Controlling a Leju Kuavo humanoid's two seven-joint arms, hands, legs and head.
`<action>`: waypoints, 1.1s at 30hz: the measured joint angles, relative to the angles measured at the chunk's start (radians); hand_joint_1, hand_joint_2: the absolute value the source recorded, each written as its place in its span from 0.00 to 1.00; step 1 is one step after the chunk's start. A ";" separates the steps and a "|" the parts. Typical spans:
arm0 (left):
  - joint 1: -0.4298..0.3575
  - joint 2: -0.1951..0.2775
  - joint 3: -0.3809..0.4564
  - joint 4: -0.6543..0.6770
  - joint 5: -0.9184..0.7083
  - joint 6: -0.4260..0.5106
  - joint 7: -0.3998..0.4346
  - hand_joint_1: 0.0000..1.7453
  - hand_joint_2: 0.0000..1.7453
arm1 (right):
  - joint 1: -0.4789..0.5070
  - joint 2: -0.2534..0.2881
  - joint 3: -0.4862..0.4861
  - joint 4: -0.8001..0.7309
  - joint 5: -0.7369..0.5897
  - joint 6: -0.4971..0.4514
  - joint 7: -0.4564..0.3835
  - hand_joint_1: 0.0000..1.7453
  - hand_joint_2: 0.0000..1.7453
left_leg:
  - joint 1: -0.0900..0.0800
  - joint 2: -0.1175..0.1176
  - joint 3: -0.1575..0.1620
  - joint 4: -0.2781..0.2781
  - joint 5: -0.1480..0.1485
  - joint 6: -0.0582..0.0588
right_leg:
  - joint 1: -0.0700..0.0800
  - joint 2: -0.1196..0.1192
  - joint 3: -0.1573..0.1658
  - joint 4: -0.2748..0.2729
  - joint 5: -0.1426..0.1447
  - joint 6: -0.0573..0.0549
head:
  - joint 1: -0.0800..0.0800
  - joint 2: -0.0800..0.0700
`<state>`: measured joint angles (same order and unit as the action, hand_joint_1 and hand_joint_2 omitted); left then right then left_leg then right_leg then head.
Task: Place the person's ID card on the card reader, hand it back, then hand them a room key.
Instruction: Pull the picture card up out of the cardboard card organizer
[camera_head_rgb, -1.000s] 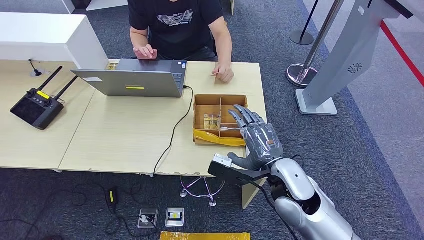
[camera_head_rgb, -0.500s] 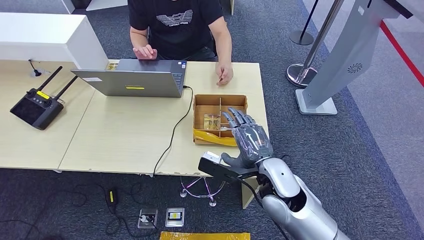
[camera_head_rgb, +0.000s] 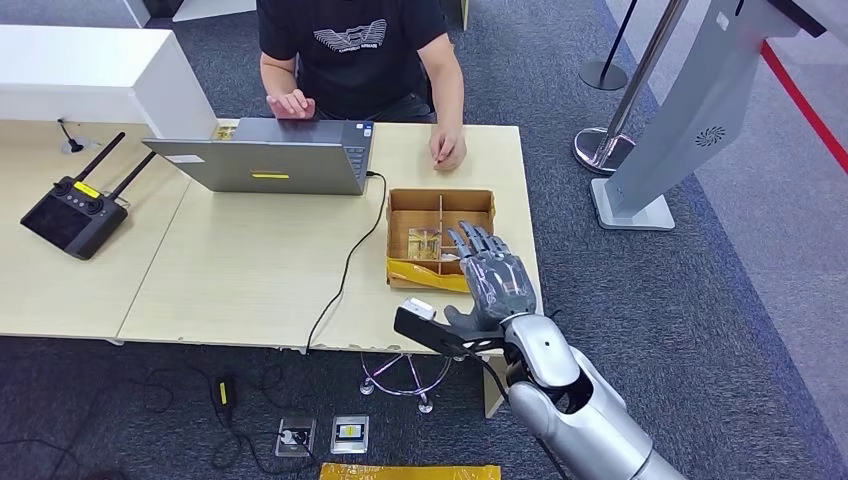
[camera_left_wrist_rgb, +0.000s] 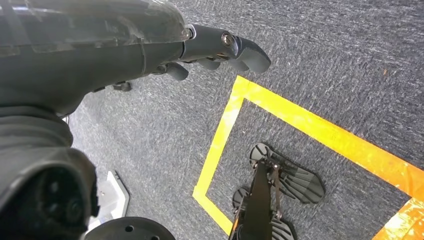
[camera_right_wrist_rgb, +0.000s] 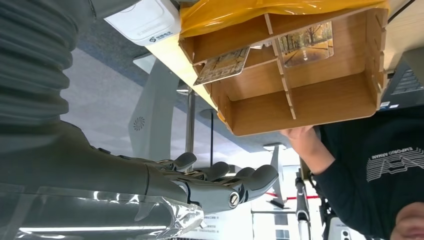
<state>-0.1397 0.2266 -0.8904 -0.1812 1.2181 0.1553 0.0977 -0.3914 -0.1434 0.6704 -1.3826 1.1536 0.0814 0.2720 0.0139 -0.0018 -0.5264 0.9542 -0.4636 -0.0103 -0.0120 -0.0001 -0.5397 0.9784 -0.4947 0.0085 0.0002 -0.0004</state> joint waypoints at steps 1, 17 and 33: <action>0.000 0.001 0.000 0.000 0.000 -0.001 0.000 0.00 0.00 | -0.003 0.005 -0.002 0.010 0.002 -0.004 0.001 0.00 1.00 | 0.000 0.000 0.000 0.000 0.000 0.000 | 0.000 0.000 0.000 0.000 0.000 0.000 | 0.000 0.000; 0.000 0.010 0.000 0.002 -0.007 -0.019 0.000 0.00 0.00 | -0.075 0.078 -0.053 0.143 0.078 -0.034 -0.017 0.00 1.00 | 0.000 0.000 0.000 0.000 0.000 0.000 | 0.000 0.000 0.000 0.000 0.000 0.000 | 0.000 0.000; 0.000 0.012 0.000 0.002 -0.007 -0.020 0.000 0.00 0.00 | -0.099 0.111 -0.085 0.213 0.087 -0.032 -0.024 0.00 1.00 | 0.000 0.000 0.000 0.000 0.000 0.000 | 0.000 0.000 0.000 0.000 0.000 0.000 | 0.000 0.000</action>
<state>-0.1402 0.2384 -0.8907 -0.1789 1.2112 0.1354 0.0977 -0.4901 -0.0324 0.5849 -1.1695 1.2410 0.0491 0.2476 0.0140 -0.0018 -0.5264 0.9542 -0.4635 -0.0103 -0.0119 0.0000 -0.5400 0.9787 -0.4947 0.0085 0.0004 -0.0004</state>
